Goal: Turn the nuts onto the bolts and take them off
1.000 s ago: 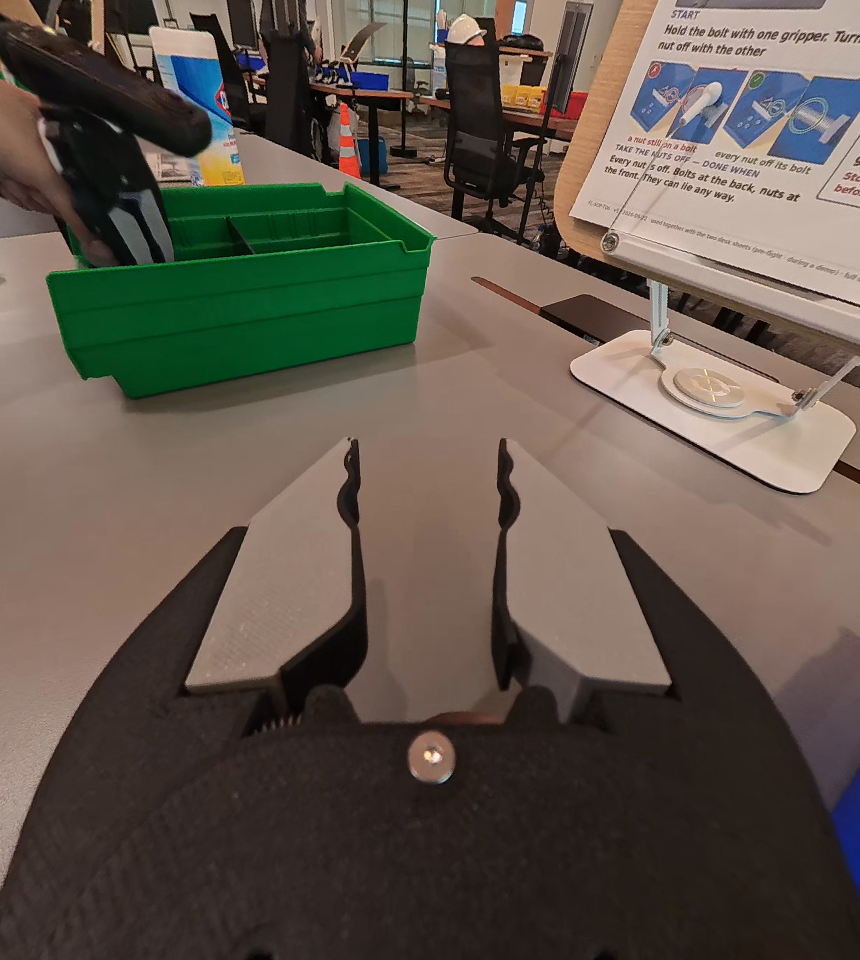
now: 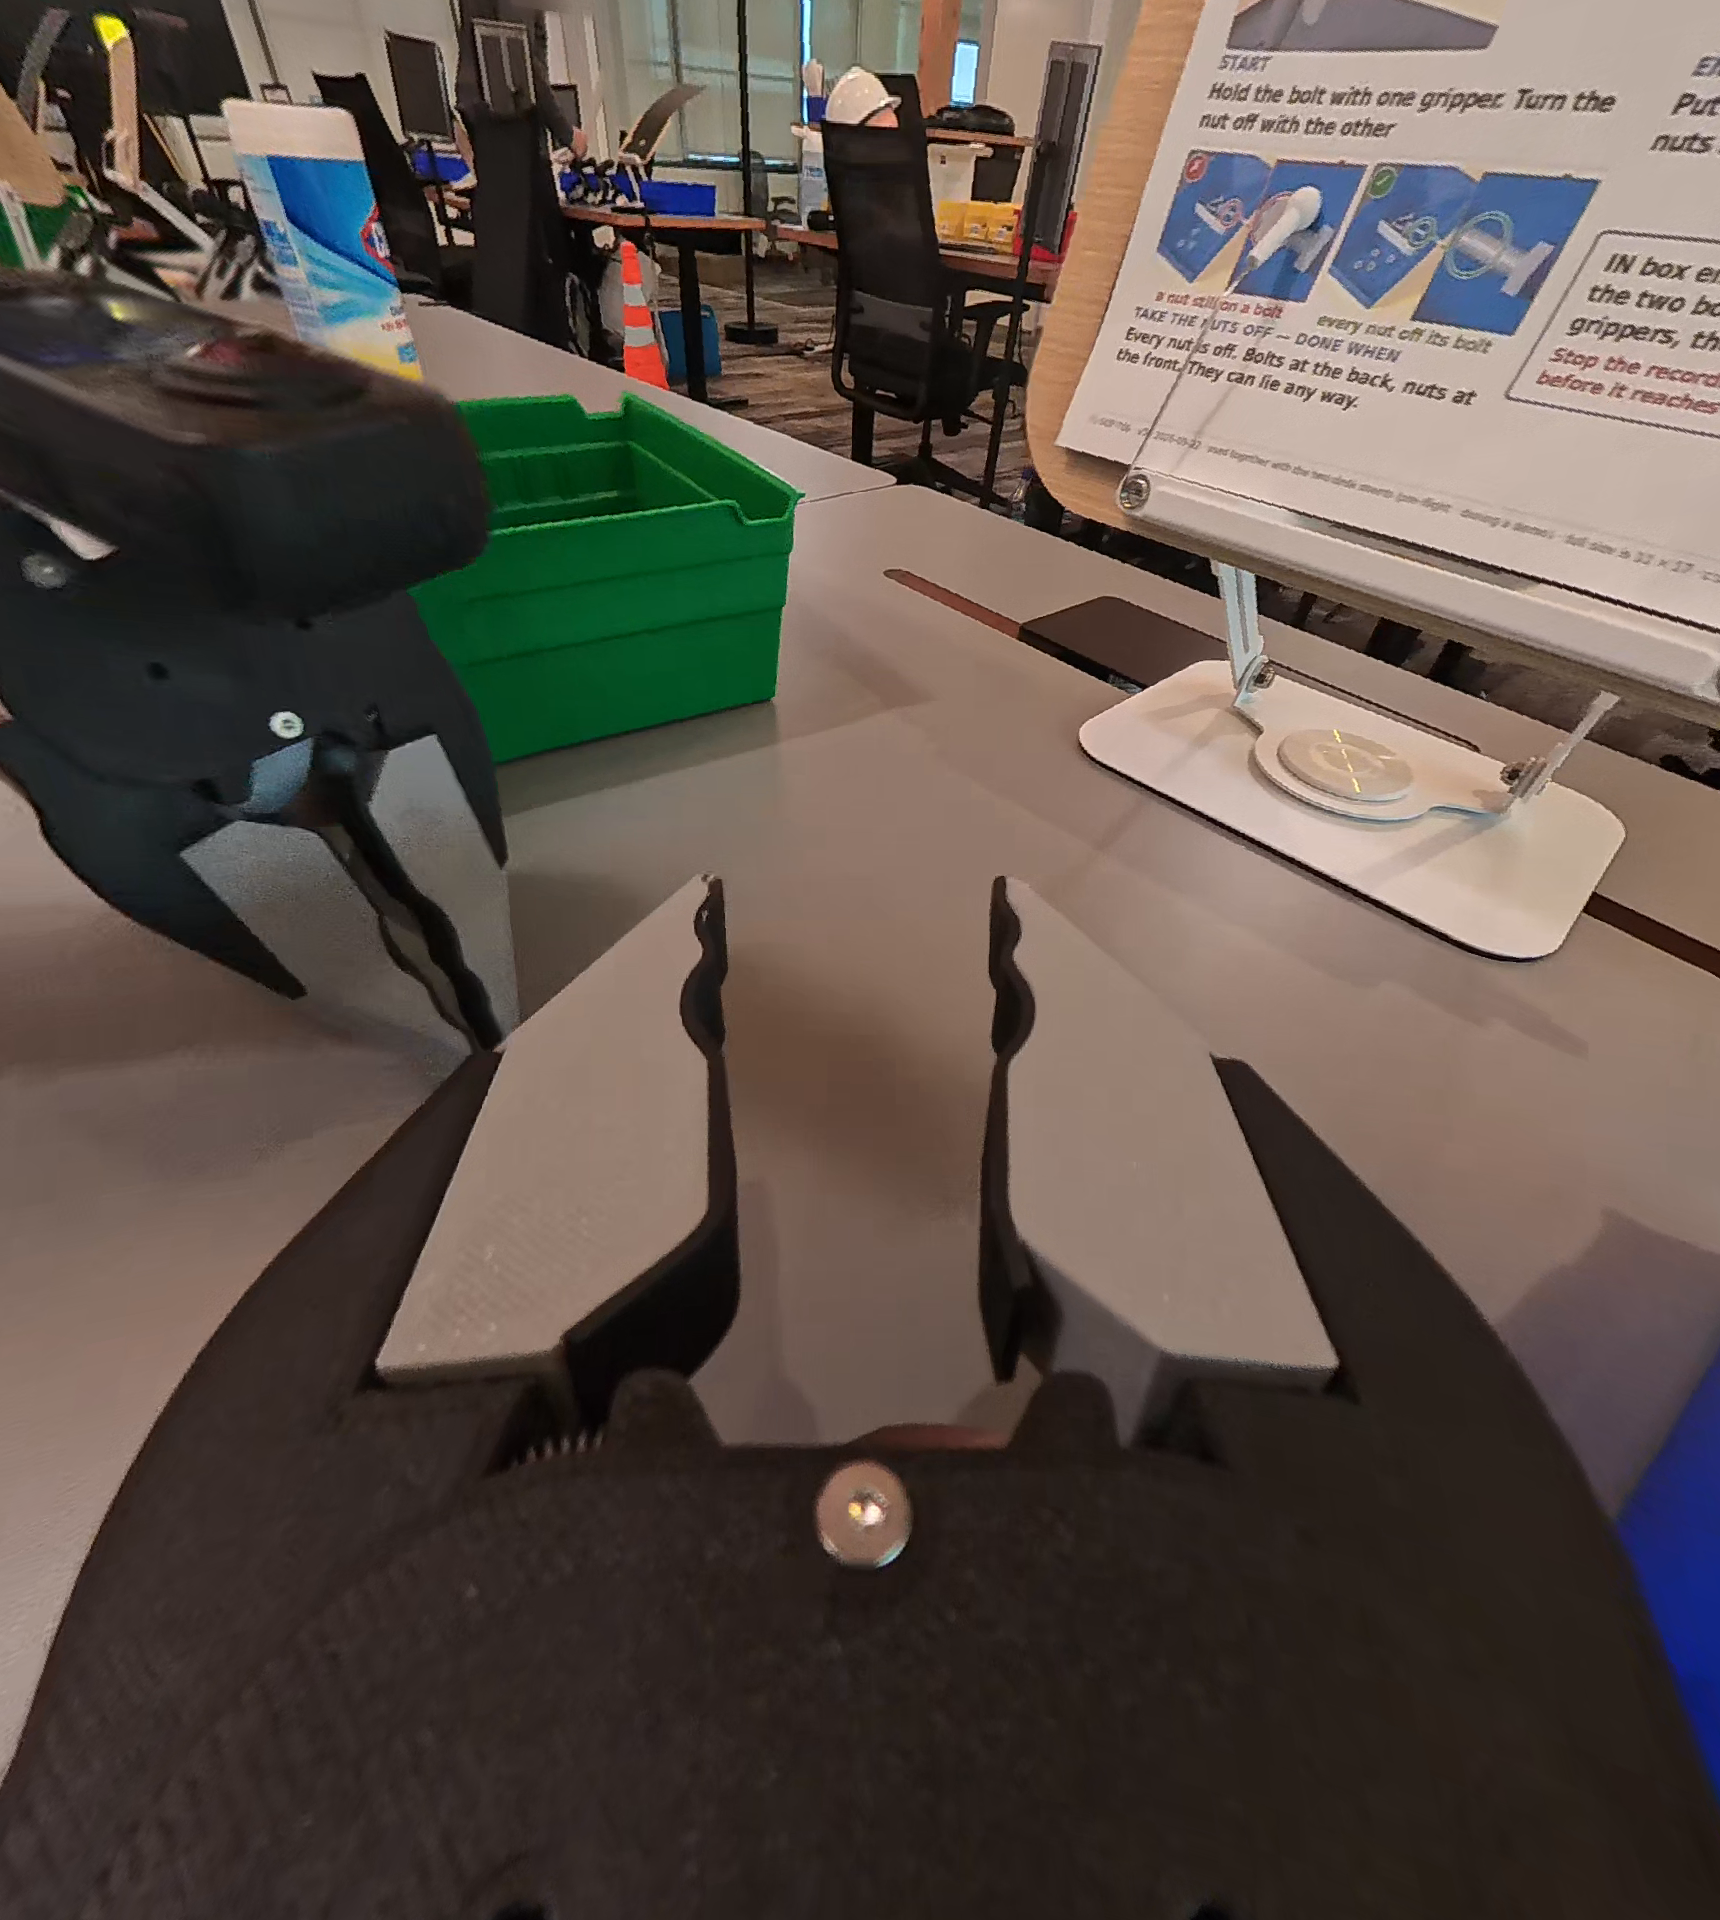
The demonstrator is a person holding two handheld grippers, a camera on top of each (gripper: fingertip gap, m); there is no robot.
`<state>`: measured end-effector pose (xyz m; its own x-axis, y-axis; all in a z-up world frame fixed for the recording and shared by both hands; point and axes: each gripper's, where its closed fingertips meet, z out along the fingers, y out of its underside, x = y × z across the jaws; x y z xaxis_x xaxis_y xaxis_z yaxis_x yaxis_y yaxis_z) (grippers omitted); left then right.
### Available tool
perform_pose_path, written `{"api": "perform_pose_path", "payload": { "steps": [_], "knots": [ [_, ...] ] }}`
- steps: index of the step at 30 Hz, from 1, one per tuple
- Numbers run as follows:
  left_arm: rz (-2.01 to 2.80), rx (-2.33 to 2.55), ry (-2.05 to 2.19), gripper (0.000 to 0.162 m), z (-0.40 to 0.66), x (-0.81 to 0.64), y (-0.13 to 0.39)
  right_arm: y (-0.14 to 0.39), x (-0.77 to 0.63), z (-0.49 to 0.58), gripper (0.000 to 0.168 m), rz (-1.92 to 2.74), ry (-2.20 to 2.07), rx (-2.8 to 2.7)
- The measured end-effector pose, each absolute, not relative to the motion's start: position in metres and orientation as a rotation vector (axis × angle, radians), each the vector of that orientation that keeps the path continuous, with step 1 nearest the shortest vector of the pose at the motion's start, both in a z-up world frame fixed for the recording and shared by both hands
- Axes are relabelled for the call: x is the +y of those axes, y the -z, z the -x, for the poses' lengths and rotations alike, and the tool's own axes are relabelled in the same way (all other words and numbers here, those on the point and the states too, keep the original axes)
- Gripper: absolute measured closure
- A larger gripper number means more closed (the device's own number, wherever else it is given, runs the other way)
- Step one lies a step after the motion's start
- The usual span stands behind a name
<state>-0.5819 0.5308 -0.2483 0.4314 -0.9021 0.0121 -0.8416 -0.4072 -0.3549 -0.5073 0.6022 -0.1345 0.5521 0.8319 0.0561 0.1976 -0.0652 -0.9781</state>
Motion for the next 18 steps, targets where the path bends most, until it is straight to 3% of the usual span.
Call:
{"api": "perform_pose_path", "payload": {
  "steps": [9,18],
  "knots": [
    [2.371,1.435,0.339,0.137,0.589,0.531,0.235,0.128,0.596,0.509,0.120,1.558,-0.664,-0.906],
    [2.139,1.154,0.422,0.131,0.644,0.564,0.116,0.127,0.592,0.512,0.119,1.557,-0.691,-0.908]
  ]
}}
